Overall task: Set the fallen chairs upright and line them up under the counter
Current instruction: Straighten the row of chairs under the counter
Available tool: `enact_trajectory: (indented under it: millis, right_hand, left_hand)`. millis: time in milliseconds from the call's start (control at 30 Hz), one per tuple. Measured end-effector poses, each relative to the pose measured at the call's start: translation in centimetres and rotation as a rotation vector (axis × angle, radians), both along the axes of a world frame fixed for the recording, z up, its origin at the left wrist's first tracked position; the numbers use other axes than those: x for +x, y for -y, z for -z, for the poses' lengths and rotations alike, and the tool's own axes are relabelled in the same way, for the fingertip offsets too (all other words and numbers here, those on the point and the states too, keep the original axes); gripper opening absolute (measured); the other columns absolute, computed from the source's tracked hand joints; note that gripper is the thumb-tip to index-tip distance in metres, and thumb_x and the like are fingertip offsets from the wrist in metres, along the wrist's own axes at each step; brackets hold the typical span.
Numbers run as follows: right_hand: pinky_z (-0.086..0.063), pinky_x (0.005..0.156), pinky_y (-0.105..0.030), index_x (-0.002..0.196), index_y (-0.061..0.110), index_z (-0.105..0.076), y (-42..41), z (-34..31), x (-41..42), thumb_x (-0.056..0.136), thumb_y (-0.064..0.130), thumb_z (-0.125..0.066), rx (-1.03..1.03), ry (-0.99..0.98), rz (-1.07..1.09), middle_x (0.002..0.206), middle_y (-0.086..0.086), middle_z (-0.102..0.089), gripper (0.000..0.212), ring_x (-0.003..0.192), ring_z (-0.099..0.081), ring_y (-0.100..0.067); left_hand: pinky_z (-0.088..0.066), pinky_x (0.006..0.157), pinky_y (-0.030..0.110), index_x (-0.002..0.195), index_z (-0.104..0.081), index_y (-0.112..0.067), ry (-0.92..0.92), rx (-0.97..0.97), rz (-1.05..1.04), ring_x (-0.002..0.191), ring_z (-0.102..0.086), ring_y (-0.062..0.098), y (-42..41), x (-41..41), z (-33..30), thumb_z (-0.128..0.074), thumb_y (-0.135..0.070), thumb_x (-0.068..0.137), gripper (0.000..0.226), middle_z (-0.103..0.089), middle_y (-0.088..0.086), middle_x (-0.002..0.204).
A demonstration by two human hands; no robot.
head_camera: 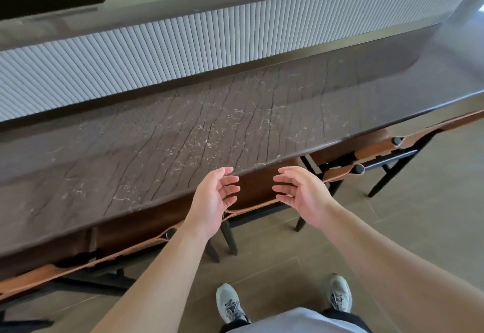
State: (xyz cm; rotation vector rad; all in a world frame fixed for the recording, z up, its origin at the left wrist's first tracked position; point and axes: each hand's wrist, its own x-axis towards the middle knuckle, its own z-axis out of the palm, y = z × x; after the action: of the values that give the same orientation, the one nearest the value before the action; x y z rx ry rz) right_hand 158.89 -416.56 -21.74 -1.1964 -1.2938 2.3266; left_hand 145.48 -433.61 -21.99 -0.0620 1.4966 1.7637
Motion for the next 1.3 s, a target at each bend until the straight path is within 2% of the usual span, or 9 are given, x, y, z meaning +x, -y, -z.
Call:
enact_trajectory:
  millis: [133, 233, 400, 533, 600, 767, 933, 1067, 1300]
  right_hand:
    - [-0.056, 0.071, -0.034, 0.107, 0.014, -0.07, -5.1, 0.1, 3.8, 0.096, 0.018, -0.055, 0.019, -0.005, -0.035, 0.102, -0.009, -0.074, 0.018, 0.093, -0.072, -0.027]
    - [-0.056, 0.07, -0.035, 0.102, 0.014, -0.069, -9.4, 0.2, 7.3, 0.096, 0.017, -0.054, 0.01, -0.011, -0.059, 0.098, -0.009, -0.074, 0.016, 0.084, -0.072, -0.024]
    - [-0.055, 0.086, -0.043, 0.104, 0.012, -0.069, -16.5, 0.7, 12.3, 0.095, 0.018, -0.056, -0.021, -0.023, -0.084, 0.096, -0.011, -0.073, 0.016, 0.091, -0.068, -0.027]
    - [-0.057, 0.071, -0.035, 0.104, 0.012, -0.068, -20.6, -0.3, 14.7, 0.095, 0.019, -0.058, -0.063, -0.033, -0.107, 0.093, -0.009, -0.074, 0.015, 0.087, -0.072, -0.024]
    - [-0.055, 0.071, -0.035, 0.104, 0.011, -0.068, -22.0, -0.7, 15.7, 0.094, 0.018, -0.058, -0.064, -0.026, -0.115, 0.093, -0.009, -0.074, 0.016, 0.079, -0.072, -0.021]
    - [-0.054, 0.07, -0.034, 0.103, 0.011, -0.069, -24.3, -0.9, 16.7, 0.093, 0.018, -0.059, -0.046, -0.004, -0.119, 0.093, -0.012, -0.074, 0.016, 0.082, -0.07, -0.023]
    - [-0.055, 0.067, -0.032, 0.1, 0.011, -0.07, -24.8, -1.6, 16.0, 0.091, 0.018, -0.059, -0.001, 0.006, -0.125, 0.089, -0.012, -0.074, 0.016, 0.079, -0.071, -0.024]
    - [-0.055, 0.062, -0.028, 0.1, 0.013, -0.07, -26.6, -2.5, 16.0, 0.094, 0.015, -0.056, 0.047, 0.08, -0.113, 0.091, -0.012, -0.074, 0.016, 0.077, -0.072, -0.022]
    - [-0.055, 0.081, -0.041, 0.105, 0.009, -0.067, -29.7, -1.8, 15.7, 0.096, 0.012, -0.052, 0.052, 0.152, -0.014, 0.093, -0.013, -0.072, 0.017, 0.075, -0.068, -0.023]
  left_hand:
    - [-0.049, 0.078, 0.034, 0.109, -0.072, -0.022, -0.066, -0.039, -0.077, 0.083, -0.07, 0.014, -4.9, 3.8, -0.6, -0.053, -0.035, 0.093, 0.028, -0.074, 0.003, 0.097]
    - [-0.05, 0.078, 0.035, 0.106, -0.073, -0.021, -0.057, -0.051, -0.115, 0.078, -0.07, 0.014, -9.2, 7.8, -1.4, -0.054, -0.033, 0.094, 0.025, -0.075, 0.003, 0.093]
    - [-0.053, 0.075, 0.034, 0.1, -0.076, -0.023, -0.065, -0.062, -0.166, 0.078, -0.071, 0.015, -15.6, 14.0, -1.8, -0.056, -0.034, 0.092, 0.024, -0.075, 0.005, 0.095]
    - [-0.047, 0.063, 0.03, 0.106, -0.073, -0.02, -0.012, -0.075, -0.199, 0.069, -0.066, 0.014, -19.7, 17.6, -2.3, -0.058, -0.035, 0.087, 0.028, -0.074, 0.003, 0.093]
    - [-0.043, 0.058, 0.028, 0.104, -0.074, -0.021, 0.007, -0.109, -0.195, 0.064, -0.061, 0.013, -21.2, 18.7, -2.7, -0.06, -0.034, 0.083, 0.029, -0.074, 0.002, 0.092]
    - [-0.042, 0.059, 0.029, 0.101, -0.075, -0.021, 0.023, -0.122, -0.196, 0.063, -0.06, 0.014, -23.6, 19.2, -2.8, -0.061, -0.037, 0.075, 0.034, -0.075, 0.003, 0.092]
    - [-0.045, 0.068, 0.033, 0.103, -0.075, -0.022, 0.04, -0.097, -0.176, 0.067, -0.064, 0.011, -25.5, 17.7, -2.2, -0.056, -0.034, 0.091, 0.025, -0.075, 0.001, 0.091]
    - [-0.045, 0.074, 0.034, 0.103, -0.075, -0.02, 0.108, -0.025, -0.174, 0.066, -0.066, 0.01, -27.5, 16.3, -1.7, -0.056, -0.033, 0.093, 0.025, -0.074, 0.002, 0.09]
    - [-0.047, 0.076, 0.035, 0.096, -0.077, -0.019, 0.19, 0.033, -0.133, 0.067, -0.067, 0.012, -30.2, 14.9, 0.7, -0.056, -0.031, 0.094, 0.024, -0.071, 0.003, 0.083]
